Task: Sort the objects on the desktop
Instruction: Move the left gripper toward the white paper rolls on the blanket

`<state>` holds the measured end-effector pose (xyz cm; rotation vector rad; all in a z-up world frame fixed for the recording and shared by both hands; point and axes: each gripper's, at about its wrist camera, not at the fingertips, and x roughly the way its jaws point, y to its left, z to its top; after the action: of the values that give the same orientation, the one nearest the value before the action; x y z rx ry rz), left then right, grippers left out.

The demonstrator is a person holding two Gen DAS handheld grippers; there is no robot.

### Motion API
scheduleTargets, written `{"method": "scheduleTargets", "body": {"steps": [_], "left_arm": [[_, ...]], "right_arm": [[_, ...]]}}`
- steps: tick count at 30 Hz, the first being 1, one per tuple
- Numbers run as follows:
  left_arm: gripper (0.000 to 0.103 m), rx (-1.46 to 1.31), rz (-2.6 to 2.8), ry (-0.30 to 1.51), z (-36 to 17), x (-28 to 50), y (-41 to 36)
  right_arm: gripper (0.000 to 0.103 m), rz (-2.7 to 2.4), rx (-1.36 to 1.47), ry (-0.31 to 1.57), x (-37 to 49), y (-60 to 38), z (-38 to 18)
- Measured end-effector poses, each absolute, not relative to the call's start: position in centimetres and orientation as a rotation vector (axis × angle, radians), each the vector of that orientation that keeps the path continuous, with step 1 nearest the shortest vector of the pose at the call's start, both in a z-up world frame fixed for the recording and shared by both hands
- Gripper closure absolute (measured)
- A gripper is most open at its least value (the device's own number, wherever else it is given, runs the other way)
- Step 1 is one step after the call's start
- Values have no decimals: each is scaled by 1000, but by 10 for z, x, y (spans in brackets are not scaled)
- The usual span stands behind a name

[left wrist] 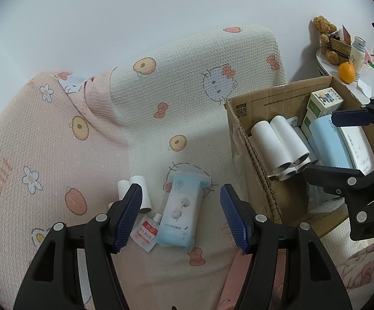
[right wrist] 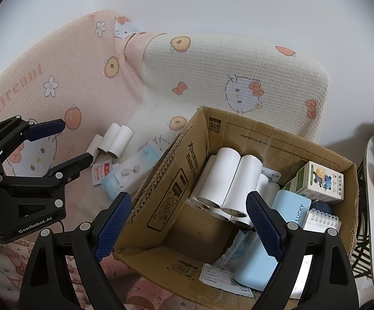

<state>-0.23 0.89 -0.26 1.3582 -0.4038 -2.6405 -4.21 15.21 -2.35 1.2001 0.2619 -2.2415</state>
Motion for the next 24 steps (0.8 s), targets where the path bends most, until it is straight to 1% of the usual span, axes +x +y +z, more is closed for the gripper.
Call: {"method": "scheduleTargets", "body": {"steps": [24], "left_arm": [[36, 1350, -2646, -382, -2, -1, 4]], "right_arm": [[14, -2267, 1211, 284, -42, 150, -24]]}}
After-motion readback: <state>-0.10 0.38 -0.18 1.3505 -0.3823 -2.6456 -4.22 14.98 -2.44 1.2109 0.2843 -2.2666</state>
